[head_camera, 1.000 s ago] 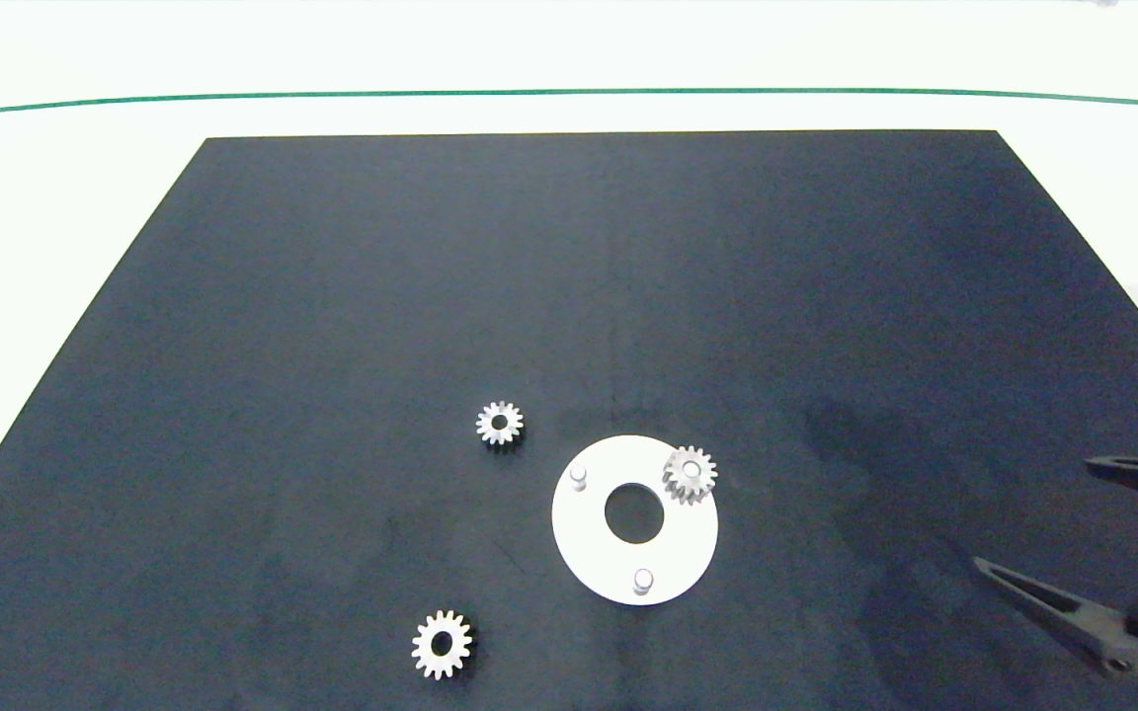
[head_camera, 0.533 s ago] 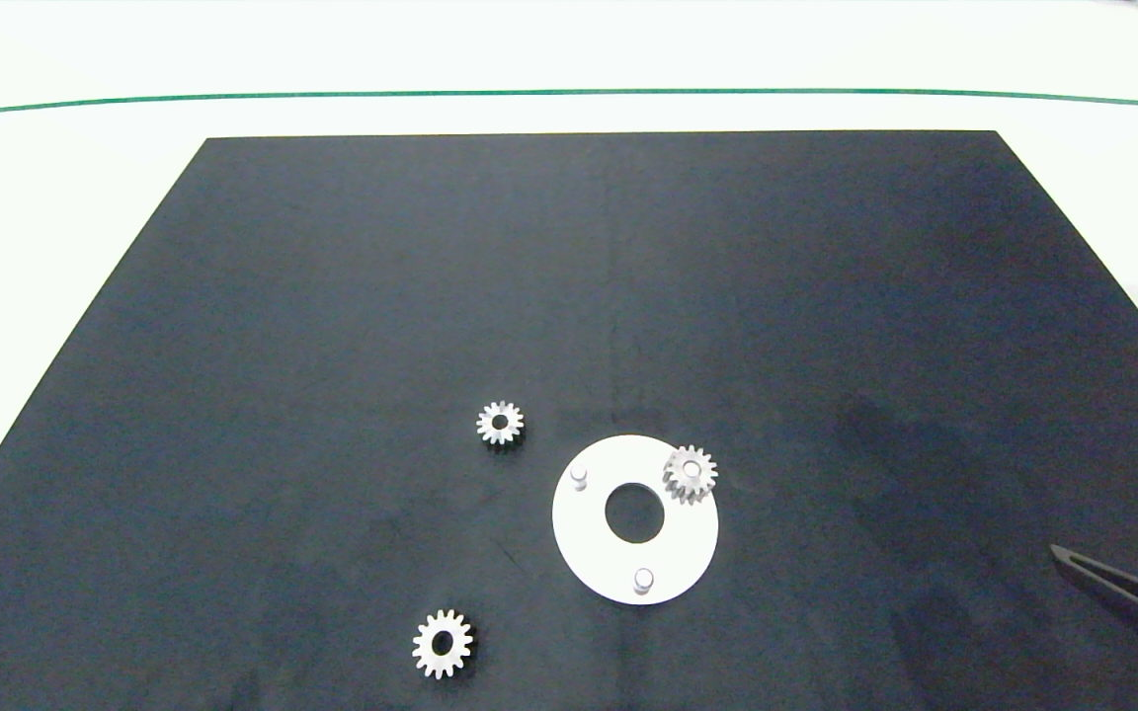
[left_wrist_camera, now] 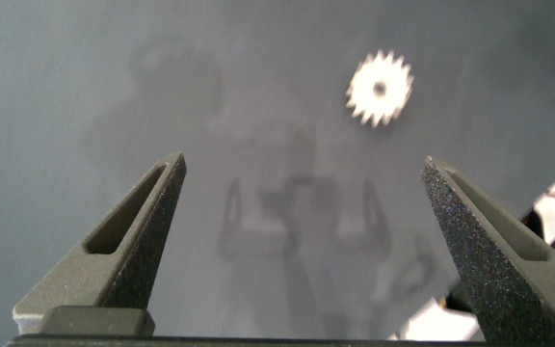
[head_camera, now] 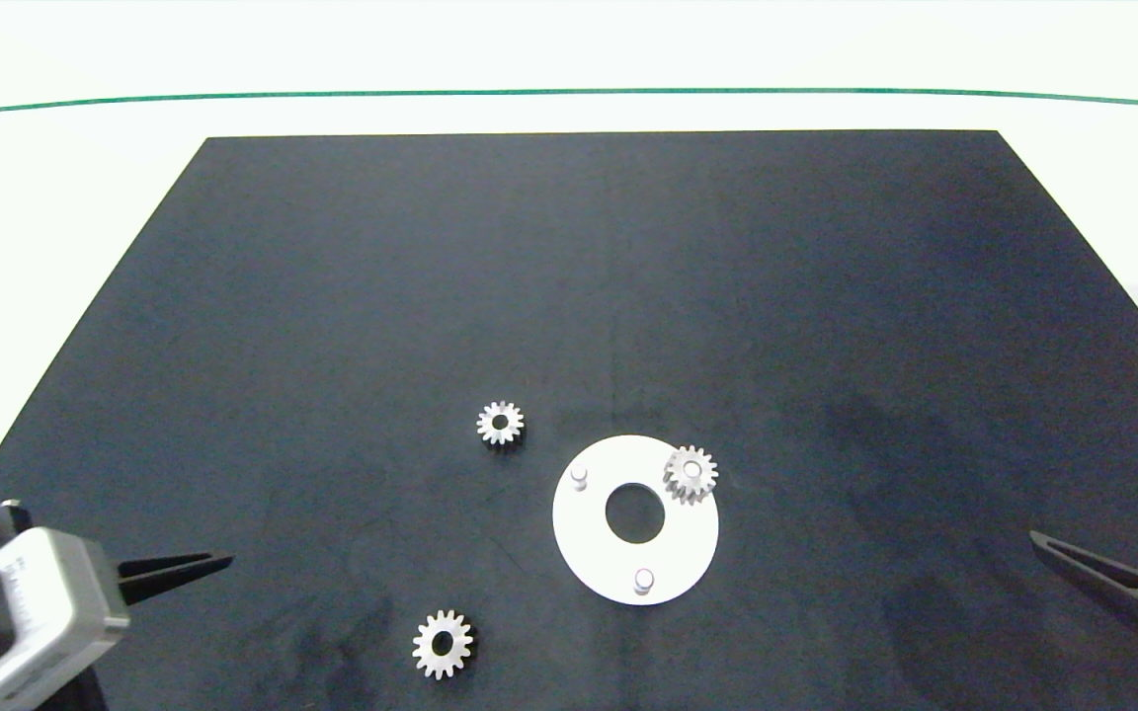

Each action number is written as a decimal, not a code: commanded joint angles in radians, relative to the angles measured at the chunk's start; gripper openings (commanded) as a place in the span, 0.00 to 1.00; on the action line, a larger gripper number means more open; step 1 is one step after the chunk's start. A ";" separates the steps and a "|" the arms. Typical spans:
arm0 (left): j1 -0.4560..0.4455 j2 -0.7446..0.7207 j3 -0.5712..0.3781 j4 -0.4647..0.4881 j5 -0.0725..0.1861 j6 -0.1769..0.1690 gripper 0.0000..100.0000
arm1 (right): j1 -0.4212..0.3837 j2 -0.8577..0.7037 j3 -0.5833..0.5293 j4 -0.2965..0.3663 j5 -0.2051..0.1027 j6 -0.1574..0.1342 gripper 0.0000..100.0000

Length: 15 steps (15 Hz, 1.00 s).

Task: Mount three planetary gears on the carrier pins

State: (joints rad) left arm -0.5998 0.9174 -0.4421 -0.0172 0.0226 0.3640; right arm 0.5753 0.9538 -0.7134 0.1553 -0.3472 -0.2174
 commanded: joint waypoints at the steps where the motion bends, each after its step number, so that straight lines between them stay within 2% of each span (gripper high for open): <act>1: -0.170 0.190 0.010 -0.092 0.057 0.000 1.00 | -0.031 0.010 -0.023 0.006 -0.001 -0.007 1.00; 2: -0.184 0.201 0.010 -0.092 0.071 0.000 1.00 | -0.031 0.010 -0.024 0.006 -0.001 -0.007 1.00; 3: -0.213 0.230 0.006 -0.107 0.105 0.000 1.00 | -0.031 0.017 -0.034 0.006 0.001 -0.007 1.00; 4: -0.225 0.247 0.005 -0.133 0.114 0.001 1.00 | -0.031 0.029 -0.037 0.006 0.002 -0.007 1.00; 5: -0.227 0.276 0.008 -0.162 0.140 0.001 1.00 | -0.031 0.036 -0.038 0.004 0.002 -0.007 1.00; 6: -0.224 0.305 0.005 -0.184 0.177 0.001 1.00 | -0.031 0.040 -0.043 0.004 0.004 -0.007 1.00; 7: -0.225 0.328 0.002 -0.199 0.194 0.001 1.00 | -0.029 0.043 -0.043 0.004 0.004 -0.007 1.00; 15: -0.233 0.403 0.005 -0.213 0.197 0.003 1.00 | -0.031 0.043 -0.032 0.006 0.007 -0.002 1.00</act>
State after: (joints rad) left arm -0.8328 1.3060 -0.4362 -0.2294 0.2179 0.3645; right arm 0.5440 0.9943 -0.7474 0.1606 -0.3389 -0.2183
